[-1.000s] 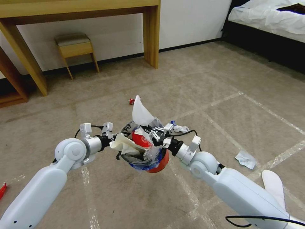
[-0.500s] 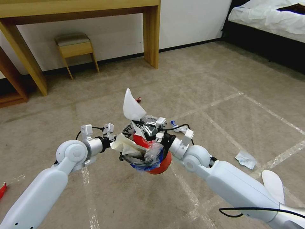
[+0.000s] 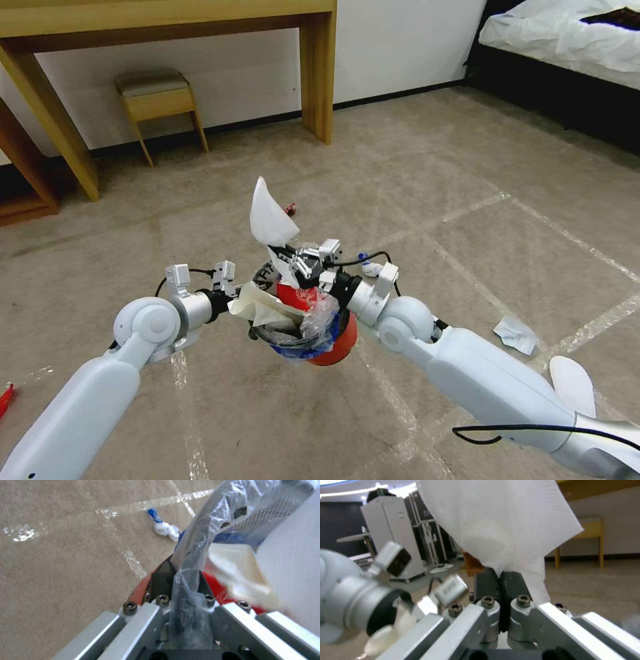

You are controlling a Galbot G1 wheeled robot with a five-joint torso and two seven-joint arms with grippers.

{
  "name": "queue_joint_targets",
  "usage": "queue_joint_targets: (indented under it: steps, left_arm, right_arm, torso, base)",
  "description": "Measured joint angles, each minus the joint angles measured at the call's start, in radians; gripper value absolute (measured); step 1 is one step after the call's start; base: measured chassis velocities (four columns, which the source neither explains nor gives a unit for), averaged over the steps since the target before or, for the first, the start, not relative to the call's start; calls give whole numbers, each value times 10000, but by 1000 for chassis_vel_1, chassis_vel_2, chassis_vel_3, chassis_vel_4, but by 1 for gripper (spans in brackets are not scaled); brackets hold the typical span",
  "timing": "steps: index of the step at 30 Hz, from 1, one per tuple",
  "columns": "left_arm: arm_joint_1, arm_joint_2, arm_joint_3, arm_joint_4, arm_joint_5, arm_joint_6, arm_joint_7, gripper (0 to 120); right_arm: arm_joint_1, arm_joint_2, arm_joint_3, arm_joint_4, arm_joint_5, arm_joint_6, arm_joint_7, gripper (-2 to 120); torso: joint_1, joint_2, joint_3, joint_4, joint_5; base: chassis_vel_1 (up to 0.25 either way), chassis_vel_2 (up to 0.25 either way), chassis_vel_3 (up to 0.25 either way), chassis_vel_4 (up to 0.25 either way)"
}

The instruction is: Pick up the trash bin and place the garbage on the floor into it.

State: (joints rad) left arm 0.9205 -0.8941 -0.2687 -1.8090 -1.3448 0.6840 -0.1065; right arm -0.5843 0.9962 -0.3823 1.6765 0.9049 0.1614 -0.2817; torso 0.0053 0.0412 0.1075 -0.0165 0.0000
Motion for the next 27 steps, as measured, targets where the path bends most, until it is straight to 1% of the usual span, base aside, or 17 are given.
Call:
queue_joint_targets:
  steps: [12,21,25,27]
  left_arm:
    - [38,-12,-169,-95,-378,-27,-162,1]
    - [178,116,-318,-312,-627,-34,-275,1]
    - [275,131,-356,-453,-802,-35,-411,1]
    - [336,112,-358,-568,-1037,-36,-582,1]
  right_arm:
    - [-532,-68,211,-361,-569,135,-172,0]
    - [-762,-42,328,-521,-813,222,-259,0]
    - [-767,-41,336,-562,-876,235,-274,0]
    - [-736,-21,337,-671,-958,269,-307,0]
  torso:
    - [0,0,0,2,0]
    - [0,0,0,2,0]
    - [0,0,0,2,0]
    - [0,0,0,2,0]
  base:
    - [0,0,0,0]
    - [0,0,0,0]
    - [0,0,0,0]
    - [0,0,0,0]
